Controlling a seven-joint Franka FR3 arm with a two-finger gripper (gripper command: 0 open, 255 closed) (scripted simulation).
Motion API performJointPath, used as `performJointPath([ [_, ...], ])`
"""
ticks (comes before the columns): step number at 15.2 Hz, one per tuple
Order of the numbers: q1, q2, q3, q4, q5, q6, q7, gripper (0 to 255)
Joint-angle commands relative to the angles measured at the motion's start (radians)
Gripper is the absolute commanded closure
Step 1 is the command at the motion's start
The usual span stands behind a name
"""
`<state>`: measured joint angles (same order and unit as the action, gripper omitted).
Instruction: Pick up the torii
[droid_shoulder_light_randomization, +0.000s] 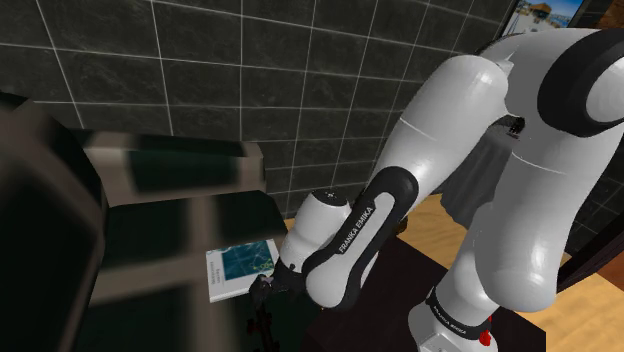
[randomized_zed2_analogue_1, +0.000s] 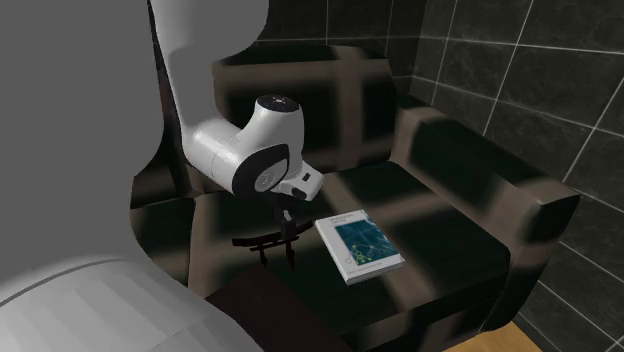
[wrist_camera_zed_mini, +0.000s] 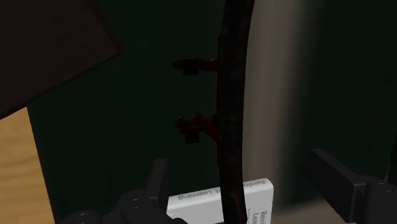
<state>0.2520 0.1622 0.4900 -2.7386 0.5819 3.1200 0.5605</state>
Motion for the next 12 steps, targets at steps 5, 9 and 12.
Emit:
performJointPath([
  [5, 0.093, 0.235, -0.067, 0.105, -0.036, 0.156, 0.053, 0],
  [9, 0.079, 0.318, -0.06, 0.129, -0.05, 0.214, 0.042, 0],
  [12, 0.075, 0.35, -0.06, 0.139, -0.057, 0.236, 0.039, 0],
])
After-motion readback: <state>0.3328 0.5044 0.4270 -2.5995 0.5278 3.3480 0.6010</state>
